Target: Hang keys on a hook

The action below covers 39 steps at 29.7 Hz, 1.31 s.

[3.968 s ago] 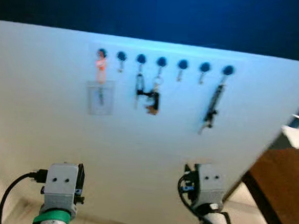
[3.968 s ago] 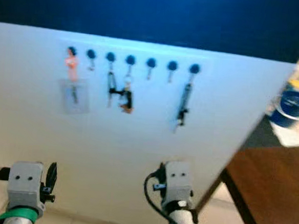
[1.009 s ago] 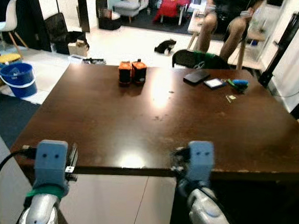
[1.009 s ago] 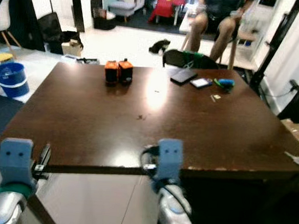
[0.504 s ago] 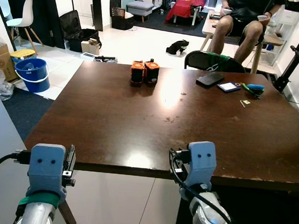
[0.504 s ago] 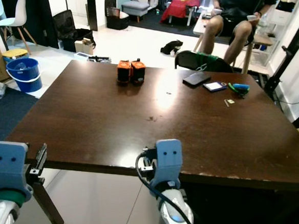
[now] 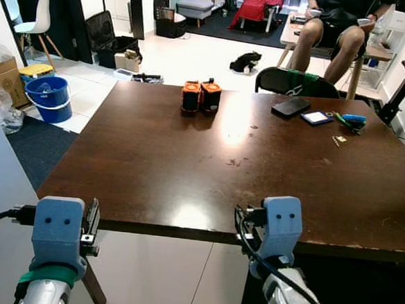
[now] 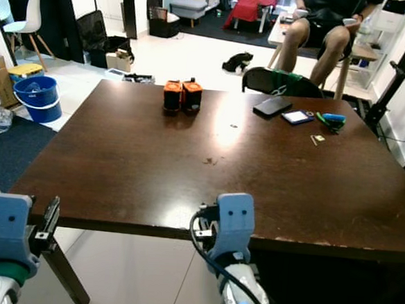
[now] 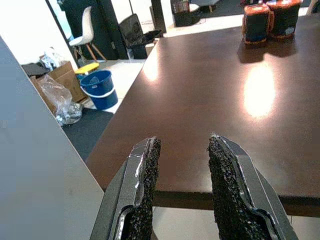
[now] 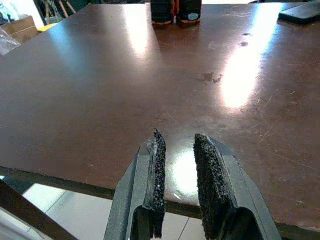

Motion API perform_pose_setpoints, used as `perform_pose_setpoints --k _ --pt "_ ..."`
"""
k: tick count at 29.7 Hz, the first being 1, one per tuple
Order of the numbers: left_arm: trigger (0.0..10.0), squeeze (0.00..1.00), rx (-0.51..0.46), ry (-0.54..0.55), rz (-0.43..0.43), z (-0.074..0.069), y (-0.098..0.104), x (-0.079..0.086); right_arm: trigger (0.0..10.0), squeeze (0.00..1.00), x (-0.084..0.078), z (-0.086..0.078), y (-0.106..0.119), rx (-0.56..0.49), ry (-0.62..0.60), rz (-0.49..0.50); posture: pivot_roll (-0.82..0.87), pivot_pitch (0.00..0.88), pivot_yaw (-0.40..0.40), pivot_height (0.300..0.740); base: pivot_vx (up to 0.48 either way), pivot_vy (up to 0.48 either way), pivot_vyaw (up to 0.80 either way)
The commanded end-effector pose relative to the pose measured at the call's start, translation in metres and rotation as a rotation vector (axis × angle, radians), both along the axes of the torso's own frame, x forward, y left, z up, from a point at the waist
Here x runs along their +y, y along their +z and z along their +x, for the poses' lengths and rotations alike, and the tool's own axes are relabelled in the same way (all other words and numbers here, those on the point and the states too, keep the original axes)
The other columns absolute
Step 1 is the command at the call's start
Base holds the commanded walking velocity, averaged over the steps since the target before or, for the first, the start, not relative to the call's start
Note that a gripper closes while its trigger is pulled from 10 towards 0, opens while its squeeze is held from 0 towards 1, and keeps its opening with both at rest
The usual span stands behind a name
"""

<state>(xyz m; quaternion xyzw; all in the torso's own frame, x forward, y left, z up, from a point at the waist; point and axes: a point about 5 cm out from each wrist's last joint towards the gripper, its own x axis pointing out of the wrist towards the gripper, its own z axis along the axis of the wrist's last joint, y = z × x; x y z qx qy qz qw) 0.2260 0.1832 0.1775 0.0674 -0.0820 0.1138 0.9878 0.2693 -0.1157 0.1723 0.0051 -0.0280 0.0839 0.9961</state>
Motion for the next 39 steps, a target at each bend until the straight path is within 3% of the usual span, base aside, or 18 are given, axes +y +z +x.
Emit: perform_pose_setpoints --k 1,39 --pt "10.0 0.0 0.021 0.007 0.002 -0.003 -0.0028 0.0016 10.0 0.0 0.0004 -0.0024 -0.0018 0.016 0.003 0.007 -0.09 0.085 0.128 0.74 0.0 0.0 0.0" --pt "10.0 0.0 0.036 0.003 -0.012 -0.009 0.0036 -0.0005 10.0 0.0 -0.0047 -0.009 0.0023 0.036 0.001 0.017 -0.1 0.107 0.13 0.74 0.0 0.0 0.0"
